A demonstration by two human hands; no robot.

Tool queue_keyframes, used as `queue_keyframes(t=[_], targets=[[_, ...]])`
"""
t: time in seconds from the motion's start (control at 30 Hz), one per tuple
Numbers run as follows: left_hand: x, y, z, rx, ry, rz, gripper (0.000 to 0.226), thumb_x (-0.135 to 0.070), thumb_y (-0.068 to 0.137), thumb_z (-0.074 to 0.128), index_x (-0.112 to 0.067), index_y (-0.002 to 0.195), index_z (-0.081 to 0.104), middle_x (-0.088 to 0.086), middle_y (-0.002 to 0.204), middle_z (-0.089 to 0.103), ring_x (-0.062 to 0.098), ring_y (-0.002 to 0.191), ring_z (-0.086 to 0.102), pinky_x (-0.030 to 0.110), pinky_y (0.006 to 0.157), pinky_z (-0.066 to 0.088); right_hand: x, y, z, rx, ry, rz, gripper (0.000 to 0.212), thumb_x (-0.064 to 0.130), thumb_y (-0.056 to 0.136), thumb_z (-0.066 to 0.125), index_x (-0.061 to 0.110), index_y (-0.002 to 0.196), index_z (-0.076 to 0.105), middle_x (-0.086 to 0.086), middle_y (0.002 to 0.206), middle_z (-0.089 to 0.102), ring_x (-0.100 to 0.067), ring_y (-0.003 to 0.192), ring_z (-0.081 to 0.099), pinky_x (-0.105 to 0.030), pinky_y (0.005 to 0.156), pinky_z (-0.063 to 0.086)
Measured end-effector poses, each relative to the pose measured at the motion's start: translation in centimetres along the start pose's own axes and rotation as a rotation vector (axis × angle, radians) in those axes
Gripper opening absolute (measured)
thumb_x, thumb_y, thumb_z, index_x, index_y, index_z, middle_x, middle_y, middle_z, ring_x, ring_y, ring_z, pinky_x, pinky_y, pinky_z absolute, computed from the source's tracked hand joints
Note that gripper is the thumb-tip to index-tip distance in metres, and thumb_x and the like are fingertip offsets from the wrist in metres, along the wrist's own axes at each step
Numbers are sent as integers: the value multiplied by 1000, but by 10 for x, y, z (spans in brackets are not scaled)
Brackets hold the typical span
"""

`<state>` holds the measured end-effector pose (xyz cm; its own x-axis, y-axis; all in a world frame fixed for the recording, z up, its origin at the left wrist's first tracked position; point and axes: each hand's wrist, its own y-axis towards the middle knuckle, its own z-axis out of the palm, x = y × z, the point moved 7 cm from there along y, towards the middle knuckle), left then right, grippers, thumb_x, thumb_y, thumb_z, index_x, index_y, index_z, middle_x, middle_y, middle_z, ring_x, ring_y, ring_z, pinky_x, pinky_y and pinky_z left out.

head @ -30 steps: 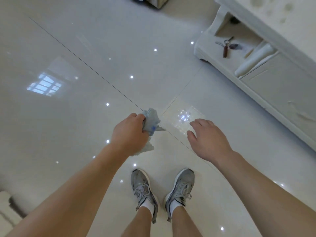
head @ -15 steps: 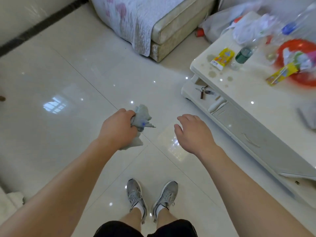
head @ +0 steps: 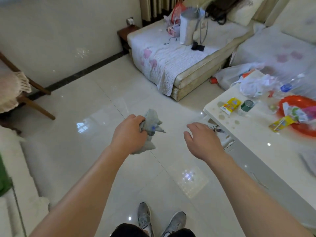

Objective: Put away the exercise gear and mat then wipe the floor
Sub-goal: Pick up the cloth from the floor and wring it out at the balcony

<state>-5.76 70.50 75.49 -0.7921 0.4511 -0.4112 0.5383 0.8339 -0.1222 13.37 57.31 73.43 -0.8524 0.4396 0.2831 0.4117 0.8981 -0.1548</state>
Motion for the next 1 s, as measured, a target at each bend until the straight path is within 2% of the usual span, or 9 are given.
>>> queue_keyframes(t=[0.13,0.37,0.57,0.7,1.0], targets=[[8,-7,-43,-73,-18,-34,25,-18,87,53,-24,110,62,-3,97,52,21,83,55,42,76,53,36,10,-25,-9,12,-85,40,32,99,38,11,129,55,-6,129,57,-25,121,47,-34,100,35],[49,6,-93,-146,-45,-98,25,-18,87,55,-23,110,63,-3,99,54,21,86,54,37,75,50,98,51,-45,-34,-14,-177,39,32,99,39,10,126,57,-7,124,60,-26,115,50,-36,97,37],[102,38,-124,-160,-71,-119,25,-24,89,58,-29,113,61,-6,99,53,19,86,55,40,77,54,154,97,-45,-72,-22,-181,37,33,98,39,10,119,59,-7,120,61,-27,111,52,-38,92,40],[136,57,-146,-202,-69,-114,28,-24,89,58,-30,117,60,-8,97,52,17,86,54,38,76,54,191,123,-44,-86,5,-177,36,32,97,39,8,114,60,-9,119,61,-29,112,51,-39,93,41],[179,107,-184,-240,-90,-124,29,-26,87,63,-33,115,61,-10,96,52,18,87,56,42,79,56,248,184,-54,-103,-7,-256,43,34,99,38,12,133,53,-6,132,57,-26,120,49,-37,100,36]])
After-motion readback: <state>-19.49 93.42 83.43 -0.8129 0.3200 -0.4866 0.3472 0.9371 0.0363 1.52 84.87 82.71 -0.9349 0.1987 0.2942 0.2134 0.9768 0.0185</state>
